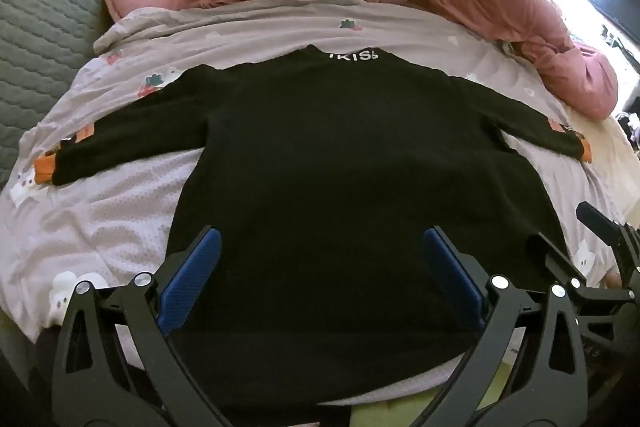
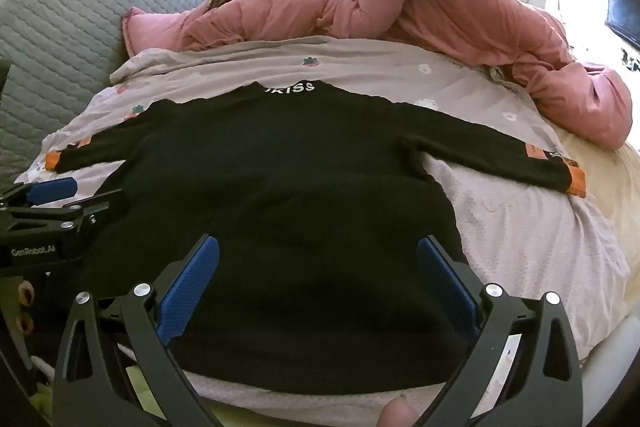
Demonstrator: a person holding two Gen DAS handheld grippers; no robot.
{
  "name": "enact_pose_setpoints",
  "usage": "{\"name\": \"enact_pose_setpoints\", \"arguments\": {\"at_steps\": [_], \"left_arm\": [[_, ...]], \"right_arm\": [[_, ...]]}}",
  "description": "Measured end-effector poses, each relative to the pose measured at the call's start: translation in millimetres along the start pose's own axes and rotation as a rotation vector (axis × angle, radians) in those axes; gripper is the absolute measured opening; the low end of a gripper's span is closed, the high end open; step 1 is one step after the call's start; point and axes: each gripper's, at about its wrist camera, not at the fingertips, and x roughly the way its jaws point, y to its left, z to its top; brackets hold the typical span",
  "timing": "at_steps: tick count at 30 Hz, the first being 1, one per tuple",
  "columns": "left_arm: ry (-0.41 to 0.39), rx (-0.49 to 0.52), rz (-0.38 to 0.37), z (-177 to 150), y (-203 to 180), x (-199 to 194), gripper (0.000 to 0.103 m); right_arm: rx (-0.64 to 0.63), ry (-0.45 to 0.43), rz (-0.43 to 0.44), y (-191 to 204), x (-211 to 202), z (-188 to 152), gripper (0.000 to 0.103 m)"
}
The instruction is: Fold small clothes
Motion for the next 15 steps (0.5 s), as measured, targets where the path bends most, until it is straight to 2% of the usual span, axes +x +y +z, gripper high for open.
{"name": "enact_pose_setpoints", "arguments": {"at_steps": [15], "left_arm": [[0.0,-0.003,-0.003,-1.3,-2.4,0.7,0.095]], "right_arm": [[0.001,0.006,-0.002,1.9,2.1,-0.4,0.099]]}}
